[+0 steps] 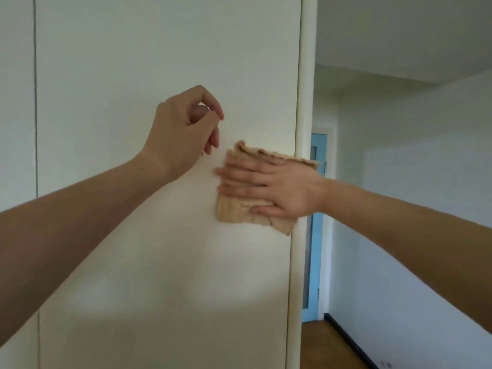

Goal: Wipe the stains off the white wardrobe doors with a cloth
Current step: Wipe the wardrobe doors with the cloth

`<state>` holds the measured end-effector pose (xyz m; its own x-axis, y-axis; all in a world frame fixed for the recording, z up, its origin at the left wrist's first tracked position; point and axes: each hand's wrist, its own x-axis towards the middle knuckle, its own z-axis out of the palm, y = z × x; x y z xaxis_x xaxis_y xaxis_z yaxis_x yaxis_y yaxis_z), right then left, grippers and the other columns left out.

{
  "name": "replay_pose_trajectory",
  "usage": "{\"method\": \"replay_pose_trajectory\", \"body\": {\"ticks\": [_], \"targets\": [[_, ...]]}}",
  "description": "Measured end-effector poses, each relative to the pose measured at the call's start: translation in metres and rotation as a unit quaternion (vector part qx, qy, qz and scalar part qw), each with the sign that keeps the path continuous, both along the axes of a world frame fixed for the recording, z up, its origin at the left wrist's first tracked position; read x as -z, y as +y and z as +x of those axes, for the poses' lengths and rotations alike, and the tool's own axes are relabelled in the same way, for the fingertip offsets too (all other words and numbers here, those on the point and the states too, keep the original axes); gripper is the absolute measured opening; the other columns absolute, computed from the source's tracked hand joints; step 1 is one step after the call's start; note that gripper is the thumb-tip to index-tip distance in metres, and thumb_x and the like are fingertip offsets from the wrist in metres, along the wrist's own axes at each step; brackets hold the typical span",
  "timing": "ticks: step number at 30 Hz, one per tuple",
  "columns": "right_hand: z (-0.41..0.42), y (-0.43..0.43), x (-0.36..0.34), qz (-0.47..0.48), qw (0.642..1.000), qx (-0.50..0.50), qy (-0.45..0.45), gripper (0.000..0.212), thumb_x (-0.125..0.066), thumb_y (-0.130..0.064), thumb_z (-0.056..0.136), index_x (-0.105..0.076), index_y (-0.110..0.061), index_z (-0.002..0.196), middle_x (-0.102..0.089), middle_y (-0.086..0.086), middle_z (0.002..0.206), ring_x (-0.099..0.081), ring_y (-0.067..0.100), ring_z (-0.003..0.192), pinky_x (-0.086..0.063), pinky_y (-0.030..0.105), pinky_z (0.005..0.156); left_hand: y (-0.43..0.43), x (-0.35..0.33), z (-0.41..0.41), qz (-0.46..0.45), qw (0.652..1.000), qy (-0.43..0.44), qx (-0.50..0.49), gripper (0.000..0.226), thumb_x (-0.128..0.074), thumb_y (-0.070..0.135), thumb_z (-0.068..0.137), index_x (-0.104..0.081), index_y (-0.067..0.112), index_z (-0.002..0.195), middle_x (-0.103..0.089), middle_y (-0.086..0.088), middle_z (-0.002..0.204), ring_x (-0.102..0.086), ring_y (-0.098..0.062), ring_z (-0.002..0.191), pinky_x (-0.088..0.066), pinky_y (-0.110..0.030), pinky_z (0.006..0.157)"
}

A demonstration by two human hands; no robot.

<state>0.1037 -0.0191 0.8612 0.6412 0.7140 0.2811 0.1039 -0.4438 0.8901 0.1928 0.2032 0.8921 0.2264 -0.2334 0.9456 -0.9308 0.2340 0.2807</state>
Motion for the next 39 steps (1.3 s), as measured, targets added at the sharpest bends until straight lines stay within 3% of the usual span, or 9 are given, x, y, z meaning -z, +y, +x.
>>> {"method": "replay_pose_trajectory", "body": {"ticks": [7, 11, 14, 19, 23, 27, 30, 34, 39], "targets": [[0.019, 0.029, -0.035, 0.241, 0.941, -0.017, -0.236, 0.062, -0.032, -0.04, 0.11, -0.02, -0.013, 0.165, -0.011, 0.015, 0.172, -0.006, 0.035, 0.16, -0.007, 0.052, 0.129, 0.02, -0.008, 0.012, -0.024, 1.0, -0.002, -0.019, 0.018, -0.047, 0.001, 0.086, -0.062, 0.009, 0.085, -0.065, -0.001, 0.053, -0.053, -0.023, 0.046, -0.045, -0.025, 0.048], [0.035, 0.043, 0.109, 0.105, 0.991, -0.077, 0.035, 0.062, -0.056, -0.03, 0.105, -0.035, -0.01, 0.159, -0.022, 0.015, 0.169, -0.01, 0.034, 0.16, -0.01, 0.052, 0.13, 0.031, 0.015, 0.02, -0.01, 0.999, 0.017, -0.038, 0.016, -0.048, -0.001, 0.088, -0.062, 0.007, 0.086, -0.065, -0.002, 0.054, -0.053, -0.021, 0.048, -0.045, -0.025, 0.051], [0.022, 0.023, 0.104, -0.047, 0.971, -0.096, 0.216, 0.061, -0.063, -0.021, 0.103, -0.039, -0.005, 0.157, -0.025, 0.014, 0.169, -0.011, 0.029, 0.16, -0.011, 0.046, 0.131, 0.041, 0.028, 0.023, 0.042, 0.997, -0.003, -0.07, 0.016, -0.05, 0.0, 0.09, -0.062, 0.009, 0.088, -0.066, -0.002, 0.057, -0.055, -0.017, 0.049, -0.047, -0.025, 0.055], [0.008, 0.005, -0.089, 0.1, 0.981, -0.036, -0.161, 0.062, -0.026, -0.044, 0.11, -0.015, -0.02, 0.165, -0.009, 0.009, 0.173, -0.007, 0.03, 0.16, -0.011, 0.051, 0.129, 0.062, 0.016, 0.027, 0.033, 0.994, -0.019, -0.101, 0.015, -0.05, -0.001, 0.09, -0.062, 0.007, 0.089, -0.066, -0.006, 0.059, -0.054, -0.016, 0.049, -0.048, -0.024, 0.054], [0.036, 0.037, -0.067, 0.249, 0.935, -0.044, -0.248, 0.062, -0.028, -0.039, 0.111, -0.012, -0.016, 0.166, -0.006, 0.014, 0.173, -0.003, 0.038, 0.16, -0.006, 0.056, 0.129, 0.072, 0.025, 0.033, 0.023, 0.993, 0.001, -0.118, 0.016, -0.048, -0.002, 0.089, -0.062, 0.006, 0.089, -0.065, -0.008, 0.059, -0.053, -0.017, 0.048, -0.047, -0.024, 0.055], [0.058, 0.054, 0.121, 0.047, 0.993, -0.101, 0.027, 0.06, -0.044, -0.036, 0.107, -0.03, -0.015, 0.162, -0.014, 0.008, 0.172, -0.003, 0.031, 0.161, -0.01, 0.053, 0.129, 0.086, 0.054, 0.041, 0.059, 0.985, 0.01, -0.159, 0.017, -0.05, -0.001, 0.091, -0.062, 0.011, 0.088, -0.065, -0.006, 0.06, -0.054, -0.015, 0.049, -0.048, -0.032, 0.057], [0.049, 0.041, 0.167, -0.034, 0.957, -0.13, 0.257, 0.058, -0.06, -0.018, 0.103, -0.04, -0.005, 0.156, -0.022, 0.01, 0.171, -0.007, 0.026, 0.161, -0.012, 0.048, 0.13, 0.097, 0.065, 0.04, 0.078, 0.979, 0.016, -0.189, 0.017, -0.051, 0.0, 0.092, -0.061, 0.013, 0.088, -0.066, -0.006, 0.061, -0.053, -0.014, 0.049, -0.046, -0.035, 0.053], [0.046, 0.035, 0.032, 0.066, 0.991, -0.118, 0.01, 0.056, -0.043, -0.032, 0.109, -0.033, -0.013, 0.161, -0.021, 0.009, 0.171, -0.012, 0.029, 0.16, -0.015, 0.05, 0.129, 0.113, 0.048, 0.037, 0.078, 0.976, 0.01, -0.204, 0.018, -0.05, 0.001, 0.092, -0.061, 0.014, 0.087, -0.066, -0.005, 0.061, -0.054, -0.014, 0.049, -0.046, -0.029, 0.054], [0.056, 0.068, -0.054, 0.242, 0.934, -0.076, -0.25, 0.061, -0.028, -0.037, 0.109, -0.02, -0.014, 0.165, -0.014, 0.012, 0.172, -0.01, 0.036, 0.159, -0.009, 0.054, 0.129, 0.118, 0.034, 0.042, 0.027, 0.981, 0.03, -0.192, 0.017, -0.048, 0.0, 0.087, -0.062, 0.009, 0.088, -0.065, -0.005, 0.058, -0.054, -0.019, 0.049, -0.046, -0.026, 0.058]]}}
